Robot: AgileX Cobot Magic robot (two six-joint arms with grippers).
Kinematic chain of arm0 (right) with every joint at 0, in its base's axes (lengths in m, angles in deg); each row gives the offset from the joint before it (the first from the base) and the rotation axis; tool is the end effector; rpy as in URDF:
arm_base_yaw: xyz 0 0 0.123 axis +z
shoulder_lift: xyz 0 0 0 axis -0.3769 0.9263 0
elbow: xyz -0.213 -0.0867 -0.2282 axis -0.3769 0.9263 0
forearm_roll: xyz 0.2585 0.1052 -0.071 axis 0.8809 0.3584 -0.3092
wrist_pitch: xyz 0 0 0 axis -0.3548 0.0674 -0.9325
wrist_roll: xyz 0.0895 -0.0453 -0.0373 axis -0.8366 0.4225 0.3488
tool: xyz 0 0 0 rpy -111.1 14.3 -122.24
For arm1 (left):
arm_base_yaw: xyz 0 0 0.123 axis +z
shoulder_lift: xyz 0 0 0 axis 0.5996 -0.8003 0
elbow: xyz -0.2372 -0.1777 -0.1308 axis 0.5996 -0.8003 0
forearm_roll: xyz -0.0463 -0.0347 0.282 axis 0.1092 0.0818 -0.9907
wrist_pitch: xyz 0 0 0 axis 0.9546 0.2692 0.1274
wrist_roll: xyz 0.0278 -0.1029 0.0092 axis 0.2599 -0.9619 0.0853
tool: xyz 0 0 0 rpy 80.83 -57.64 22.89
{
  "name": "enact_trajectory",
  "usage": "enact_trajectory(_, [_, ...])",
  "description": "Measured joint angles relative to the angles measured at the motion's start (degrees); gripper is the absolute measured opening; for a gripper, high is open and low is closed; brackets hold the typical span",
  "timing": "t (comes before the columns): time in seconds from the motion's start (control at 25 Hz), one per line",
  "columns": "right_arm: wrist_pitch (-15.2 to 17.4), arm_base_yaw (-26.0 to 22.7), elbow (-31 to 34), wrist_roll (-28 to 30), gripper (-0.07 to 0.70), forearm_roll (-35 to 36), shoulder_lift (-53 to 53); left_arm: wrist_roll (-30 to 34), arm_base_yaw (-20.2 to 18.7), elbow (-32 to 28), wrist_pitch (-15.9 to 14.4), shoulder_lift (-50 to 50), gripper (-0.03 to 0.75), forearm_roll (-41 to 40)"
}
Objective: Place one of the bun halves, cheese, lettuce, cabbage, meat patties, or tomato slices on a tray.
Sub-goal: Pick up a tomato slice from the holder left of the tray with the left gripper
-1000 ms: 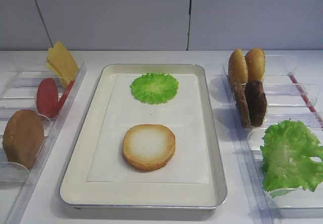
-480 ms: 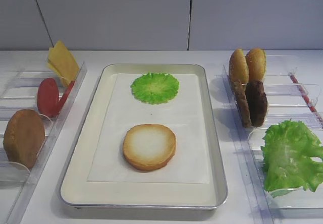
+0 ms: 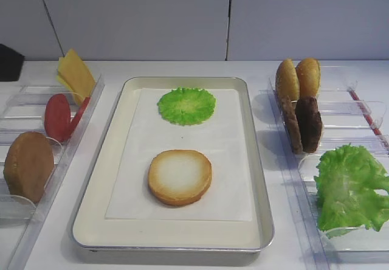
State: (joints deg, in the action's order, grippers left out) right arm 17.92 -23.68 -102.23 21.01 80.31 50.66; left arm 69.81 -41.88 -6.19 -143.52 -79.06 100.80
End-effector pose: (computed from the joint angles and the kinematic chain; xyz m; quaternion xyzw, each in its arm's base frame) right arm -0.0009 0.0027 0.2764 0.0107 0.8679 0.0074 0.4966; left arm 0.1542 -0.0631 0.4035 0.2377 0.8690 -0.1893 0.3906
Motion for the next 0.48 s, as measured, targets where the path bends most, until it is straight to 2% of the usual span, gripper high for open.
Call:
enact_trajectory(0.08, [0.00, 0.00, 0.00, 0.00, 0.527, 0.00, 0.00, 0.23, -3.39, 0.40, 2.37, -2.91, 0.462, 0.00])
enact_trajectory(0.16, [0.00, 0.00, 0.00, 0.00, 0.527, 0.00, 0.00, -0.09, -8.95, 0.69, 5.95, -5.90, 0.461, -0.27])
enact_trajectory(0.24, [0.00, 0.00, 0.00, 0.00, 0.527, 0.00, 0.00, -3.01, -14.84, 0.81, 10.57, -9.01, 0.459, -4.23])
enact_trajectory(0.36, [0.00, 0.00, 0.00, 0.00, 0.527, 0.00, 0.00, -13.69, -23.18, 1.74, 14.45, -14.81, 0.459, -17.46])
enact_trajectory(0.48, [0.00, 0.00, 0.00, 0.00, 0.527, 0.00, 0.00, -27.34, -27.58, 3.83, 14.99, -20.76, 0.459, -33.28])
